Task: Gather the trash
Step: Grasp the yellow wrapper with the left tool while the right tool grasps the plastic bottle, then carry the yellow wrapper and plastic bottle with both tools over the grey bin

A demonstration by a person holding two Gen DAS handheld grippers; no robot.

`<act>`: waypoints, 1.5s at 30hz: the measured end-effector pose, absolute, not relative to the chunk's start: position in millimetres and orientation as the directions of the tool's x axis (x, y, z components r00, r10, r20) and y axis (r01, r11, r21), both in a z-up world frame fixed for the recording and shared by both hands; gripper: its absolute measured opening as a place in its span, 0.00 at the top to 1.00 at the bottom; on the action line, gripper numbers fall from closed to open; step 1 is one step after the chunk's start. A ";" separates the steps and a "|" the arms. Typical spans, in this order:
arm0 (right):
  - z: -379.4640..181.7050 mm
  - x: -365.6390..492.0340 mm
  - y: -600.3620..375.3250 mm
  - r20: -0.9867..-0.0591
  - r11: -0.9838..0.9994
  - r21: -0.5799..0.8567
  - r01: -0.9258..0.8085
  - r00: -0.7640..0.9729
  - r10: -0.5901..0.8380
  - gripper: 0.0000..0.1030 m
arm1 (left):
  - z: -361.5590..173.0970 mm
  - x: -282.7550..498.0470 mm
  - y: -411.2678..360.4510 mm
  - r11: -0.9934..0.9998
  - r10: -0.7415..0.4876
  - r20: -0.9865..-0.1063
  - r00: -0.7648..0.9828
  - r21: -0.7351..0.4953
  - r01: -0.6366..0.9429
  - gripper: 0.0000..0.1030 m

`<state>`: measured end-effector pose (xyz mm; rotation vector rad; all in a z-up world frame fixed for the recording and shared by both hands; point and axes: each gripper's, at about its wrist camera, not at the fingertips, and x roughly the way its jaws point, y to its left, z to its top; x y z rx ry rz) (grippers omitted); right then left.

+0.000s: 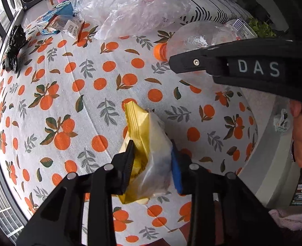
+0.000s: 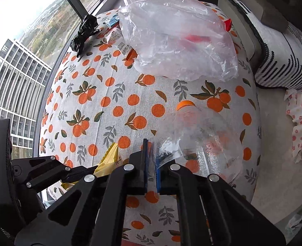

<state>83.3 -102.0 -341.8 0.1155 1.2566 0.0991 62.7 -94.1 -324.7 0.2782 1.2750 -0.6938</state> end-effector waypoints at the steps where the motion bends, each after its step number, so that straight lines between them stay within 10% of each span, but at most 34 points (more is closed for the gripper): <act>1: -339.5 82.0 -99.8 -0.941 0.989 0.147 -0.016 0.306 0.145 0.95 | -320.7 63.9 -90.3 0.770 -0.322 -0.937 0.133 -0.178 0.612 0.68; 27: -267.0 79.9 171.5 -0.920 0.849 0.129 -0.512 0.257 0.295 0.96 | -255.3 14.7 175.2 0.985 -0.160 -0.919 0.361 -0.122 0.124 0.68; 45: -357.4 22.5 447.0 -0.925 0.493 0.248 -0.834 -0.052 0.377 0.95 | -321.9 -92.1 407.7 0.907 0.032 -0.944 0.330 -0.112 -0.407 0.68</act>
